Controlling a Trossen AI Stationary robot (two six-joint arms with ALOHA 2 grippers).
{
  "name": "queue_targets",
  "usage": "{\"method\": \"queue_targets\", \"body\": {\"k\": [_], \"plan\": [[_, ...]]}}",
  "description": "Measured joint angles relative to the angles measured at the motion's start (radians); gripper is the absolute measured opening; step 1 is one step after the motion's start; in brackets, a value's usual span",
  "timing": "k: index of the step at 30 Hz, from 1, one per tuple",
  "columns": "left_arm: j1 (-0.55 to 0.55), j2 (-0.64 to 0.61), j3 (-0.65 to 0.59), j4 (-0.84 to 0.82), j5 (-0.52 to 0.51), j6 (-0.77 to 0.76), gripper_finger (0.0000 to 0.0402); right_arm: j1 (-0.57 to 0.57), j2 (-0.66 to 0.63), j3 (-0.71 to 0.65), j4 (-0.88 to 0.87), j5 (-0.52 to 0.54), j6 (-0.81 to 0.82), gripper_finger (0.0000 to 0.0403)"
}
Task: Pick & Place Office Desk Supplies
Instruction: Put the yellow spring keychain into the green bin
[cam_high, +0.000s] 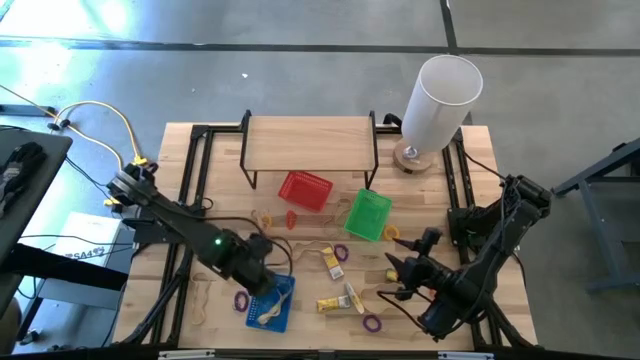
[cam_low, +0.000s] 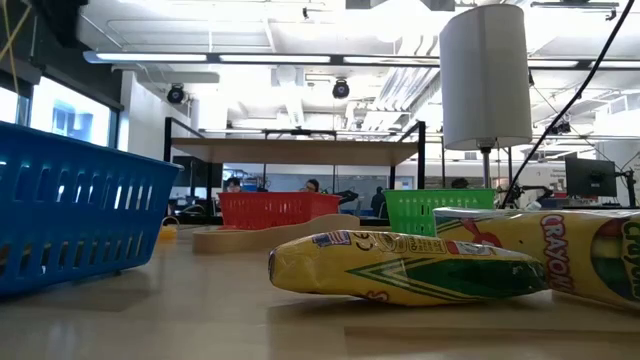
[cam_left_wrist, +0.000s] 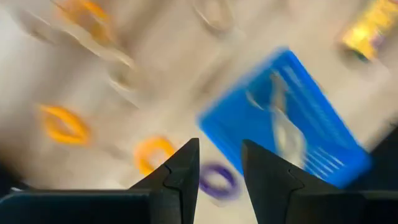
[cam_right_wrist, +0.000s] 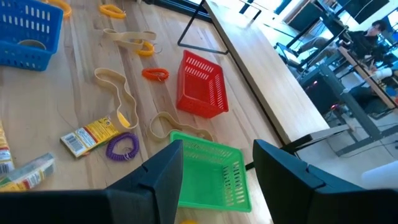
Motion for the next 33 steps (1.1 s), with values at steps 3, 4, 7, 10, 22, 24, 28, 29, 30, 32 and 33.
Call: {"method": "queue_targets", "body": {"k": [3, 4, 7, 10, 22, 24, 28, 29, 30, 32, 33], "plan": [[0.022, -0.022, 0.000, -0.121, -0.072, 0.044, 0.0112, -0.007, 0.000, 0.000, 0.006, 0.001, -0.001, 0.0183], [0.031, -0.025, 0.000, -0.162, -0.087, 0.041, 0.0112, -0.010, 0.000, 0.000, 0.006, 0.001, -0.001, 0.0183], [0.068, -0.028, 0.000, -0.281, -0.105, 0.017, 0.0112, -0.027, 0.000, 0.000, 0.006, 0.002, -0.018, 0.0183], [0.102, -0.029, 0.000, -0.292, -0.106, 0.070, 0.0112, -0.046, 0.000, 0.000, 0.010, 0.007, -0.030, 0.0183], [0.189, -0.060, 0.000, -0.296, -0.064, 0.339, 0.0145, -0.109, 0.000, 0.000, 0.040, -0.046, -0.108, 0.0183], [0.208, -0.064, 0.000, -0.294, -0.065, 0.338, 0.0164, -0.115, 0.000, 0.000, 0.041, -0.069, -0.112, 0.0183], [0.237, -0.064, 0.000, -0.294, -0.063, 0.426, 0.0200, -0.115, 0.000, 0.000, 0.043, -0.104, -0.107, 0.0183], [0.248, -0.064, 0.000, -0.294, -0.056, 0.415, 0.0205, -0.114, 0.000, 0.000, 0.043, -0.104, -0.107, 0.0183], [0.263, -0.064, 0.000, -0.295, -0.043, 0.394, 0.0209, -0.114, 0.000, 0.000, 0.044, -0.104, -0.107, 0.0183], [0.295, -0.067, 0.000, -0.293, -0.003, 0.383, 0.0212, -0.114, 0.000, 0.000, 0.045, -0.104, -0.107, 0.0183], [0.309, -0.070, -0.001, -0.293, 0.016, 0.402, 0.0213, -0.114, 0.000, 0.000, 0.045, -0.104, -0.107, 0.0183]]}}
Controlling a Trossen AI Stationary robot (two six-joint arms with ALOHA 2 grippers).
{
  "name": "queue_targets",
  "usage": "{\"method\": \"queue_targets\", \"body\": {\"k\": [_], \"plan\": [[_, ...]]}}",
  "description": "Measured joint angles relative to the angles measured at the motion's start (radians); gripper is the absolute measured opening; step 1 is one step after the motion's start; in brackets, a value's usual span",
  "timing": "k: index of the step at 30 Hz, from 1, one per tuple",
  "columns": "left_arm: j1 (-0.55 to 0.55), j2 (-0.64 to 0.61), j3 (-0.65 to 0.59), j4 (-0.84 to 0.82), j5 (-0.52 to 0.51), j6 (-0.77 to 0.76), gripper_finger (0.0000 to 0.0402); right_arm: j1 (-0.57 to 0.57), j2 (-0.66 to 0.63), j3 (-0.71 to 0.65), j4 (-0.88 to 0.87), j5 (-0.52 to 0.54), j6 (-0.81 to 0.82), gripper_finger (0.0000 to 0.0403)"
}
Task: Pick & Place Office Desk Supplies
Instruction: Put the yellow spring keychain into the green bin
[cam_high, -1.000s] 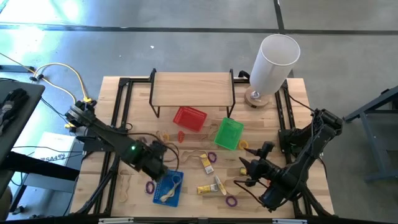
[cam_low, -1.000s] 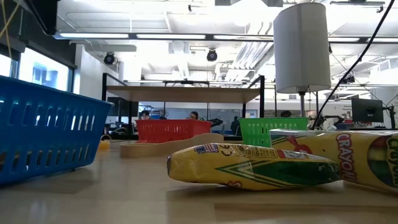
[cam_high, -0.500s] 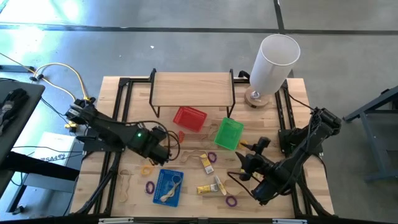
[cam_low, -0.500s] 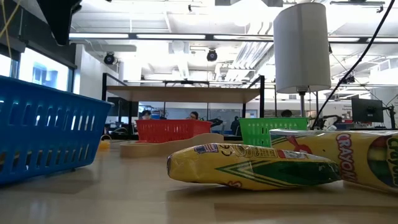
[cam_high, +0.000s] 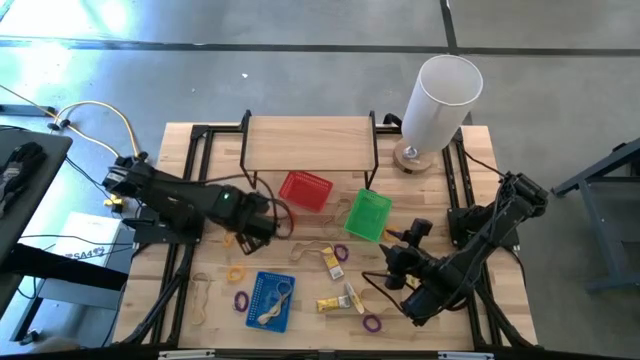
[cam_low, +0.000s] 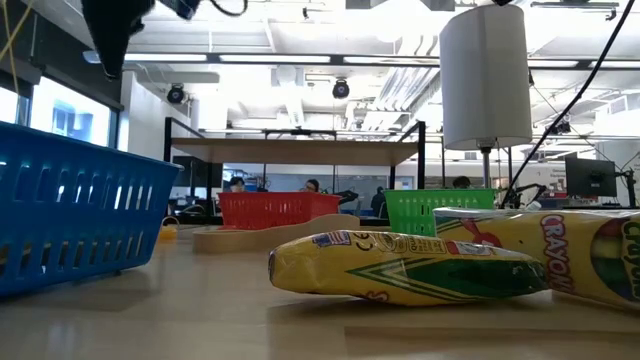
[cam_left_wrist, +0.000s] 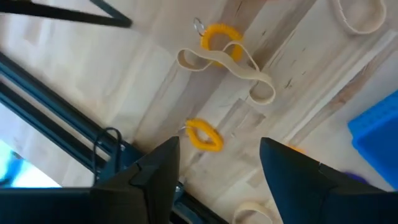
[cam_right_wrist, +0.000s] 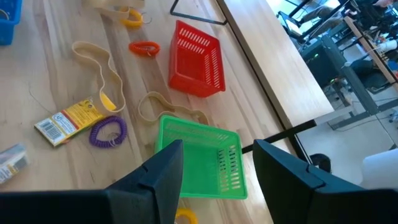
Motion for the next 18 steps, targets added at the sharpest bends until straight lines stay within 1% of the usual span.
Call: {"method": "queue_targets", "body": {"k": [3, 5, 8, 10, 14, 16, 18], "plan": [[0.036, -0.024, -0.010, 0.002, 0.037, 0.063, 0.0213, 0.000, 0.000, 0.000, 0.000, -0.004, -0.003, 0.0183], [0.063, -0.055, -0.032, 0.000, 0.053, 0.073, 0.0213, 0.000, 0.000, 0.000, 0.000, -0.018, -0.004, 0.0183], [0.110, -0.134, -0.098, -0.002, 0.051, 0.054, 0.0213, 0.002, 0.000, 0.000, 0.000, -0.029, -0.005, 0.0183], [0.134, -0.196, -0.158, -0.001, 0.041, 0.007, 0.0213, 0.010, 0.000, 0.000, 0.000, -0.018, -0.005, 0.0183], [0.151, -0.301, -0.302, 0.029, 0.023, -0.146, 0.0213, 0.016, 0.000, 0.000, 0.012, 0.019, -0.006, 0.0183], [0.151, -0.344, -0.380, 0.063, 0.022, -0.213, 0.0213, 0.015, 0.000, 0.000, 0.022, 0.032, -0.016, 0.0183], [0.151, -0.372, -0.449, 0.122, 0.022, -0.233, 0.0213, 0.014, 0.000, 0.000, 0.055, 0.034, -0.060, 0.0183]]}}
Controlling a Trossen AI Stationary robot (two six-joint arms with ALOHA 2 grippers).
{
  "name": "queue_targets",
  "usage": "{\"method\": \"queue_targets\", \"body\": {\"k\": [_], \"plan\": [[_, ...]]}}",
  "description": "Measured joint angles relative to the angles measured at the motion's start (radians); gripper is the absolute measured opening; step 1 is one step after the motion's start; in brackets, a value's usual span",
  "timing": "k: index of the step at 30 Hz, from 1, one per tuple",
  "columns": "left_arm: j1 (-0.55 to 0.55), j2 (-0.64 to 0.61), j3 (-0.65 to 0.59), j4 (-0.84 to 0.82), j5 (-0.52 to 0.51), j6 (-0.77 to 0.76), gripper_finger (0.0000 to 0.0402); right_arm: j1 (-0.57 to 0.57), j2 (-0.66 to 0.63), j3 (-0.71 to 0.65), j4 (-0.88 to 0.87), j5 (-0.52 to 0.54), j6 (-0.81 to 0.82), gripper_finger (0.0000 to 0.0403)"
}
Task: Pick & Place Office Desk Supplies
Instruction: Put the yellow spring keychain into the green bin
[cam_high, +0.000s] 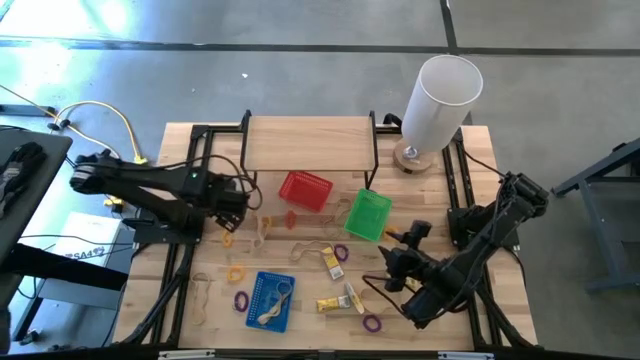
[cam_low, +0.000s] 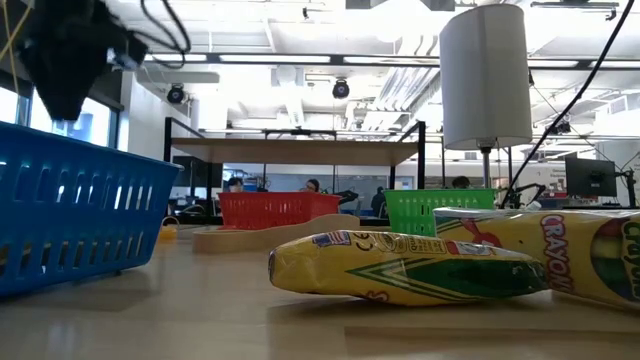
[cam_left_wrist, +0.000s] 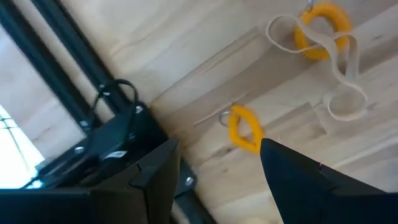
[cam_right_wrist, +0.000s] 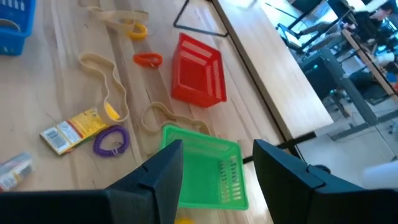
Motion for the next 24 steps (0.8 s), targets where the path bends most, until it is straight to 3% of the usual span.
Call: {"method": "queue_targets", "body": {"k": [12, 17, 24], "plan": [[0.046, -0.003, -0.247, 0.279, 0.165, 0.094, 0.0213, 0.000, 0.000, 0.000, 0.256, -0.008, -0.311, 0.0183], [0.055, -0.003, -0.306, 0.303, 0.121, -0.019, 0.0213, 0.000, 0.000, 0.000, 0.266, -0.008, -0.339, 0.0183], [0.038, -0.002, -0.357, 0.377, 0.141, -0.082, 0.0213, 0.000, 0.000, 0.000, 0.267, -0.037, -0.338, 0.0183]]}}
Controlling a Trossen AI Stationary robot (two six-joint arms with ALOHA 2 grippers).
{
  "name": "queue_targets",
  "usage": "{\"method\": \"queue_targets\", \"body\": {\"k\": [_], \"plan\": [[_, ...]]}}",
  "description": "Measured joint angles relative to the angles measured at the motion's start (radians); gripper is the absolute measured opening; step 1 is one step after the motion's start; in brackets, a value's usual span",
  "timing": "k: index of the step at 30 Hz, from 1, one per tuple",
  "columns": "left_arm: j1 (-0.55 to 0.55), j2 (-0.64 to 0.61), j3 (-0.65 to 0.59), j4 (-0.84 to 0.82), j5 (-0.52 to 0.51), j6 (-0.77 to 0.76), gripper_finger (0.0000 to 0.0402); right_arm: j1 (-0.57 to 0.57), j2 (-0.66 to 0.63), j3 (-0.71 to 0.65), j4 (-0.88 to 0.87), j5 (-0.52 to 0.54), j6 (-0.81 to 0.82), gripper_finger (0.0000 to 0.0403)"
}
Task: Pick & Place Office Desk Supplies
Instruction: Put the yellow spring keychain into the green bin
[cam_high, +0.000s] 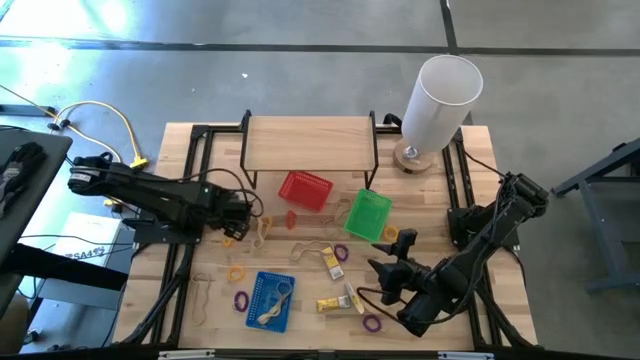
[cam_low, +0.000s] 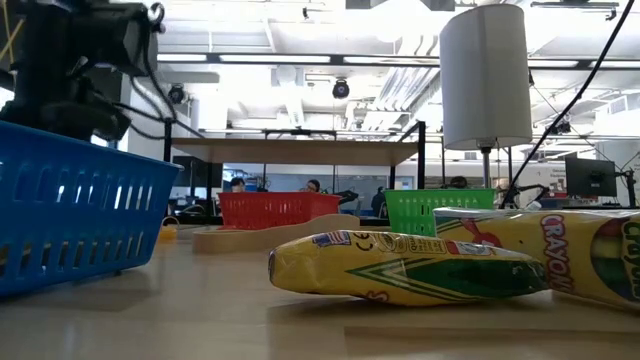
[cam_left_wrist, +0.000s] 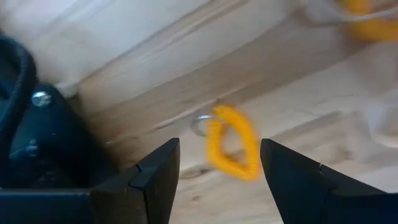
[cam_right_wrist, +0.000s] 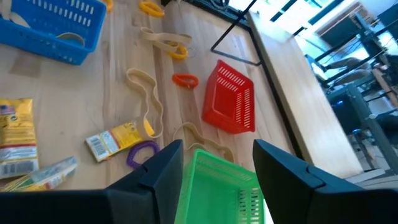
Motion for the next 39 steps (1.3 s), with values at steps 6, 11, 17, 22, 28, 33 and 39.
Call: {"method": "queue_targets", "body": {"k": [6, 11, 17, 22, 28, 33, 39], "plan": [[-0.003, 0.000, -0.019, 0.017, -0.006, 0.021, 0.0213, 0.000, 0.000, 0.000, 0.001, -0.021, 0.000, 0.0183], [-0.016, 0.006, -0.020, 0.021, -0.010, 0.003, 0.0213, 0.000, 0.000, 0.000, 0.003, -0.021, 0.000, 0.0183], [-0.017, 0.067, -0.021, 0.024, -0.013, 0.068, 0.0213, 0.000, 0.000, 0.000, 0.019, -0.026, 0.002, 0.0183], [-0.016, 0.119, -0.021, 0.035, -0.051, 0.120, 0.0213, 0.000, 0.000, 0.000, 0.019, -0.026, 0.002, 0.0183], [-0.016, 0.143, -0.021, 0.095, -0.055, 0.190, 0.0213, -0.002, 0.000, 0.000, 0.019, -0.019, 0.000, 0.0183], [-0.020, 0.157, -0.021, 0.102, -0.027, 0.179, 0.0213, -0.002, 0.000, 0.000, 0.019, -0.020, 0.004, 0.0183], [-0.030, 0.157, -0.021, 0.103, -0.002, 0.168, 0.0213, -0.002, 0.000, 0.000, 0.019, -0.023, 0.002, 0.0183]]}}
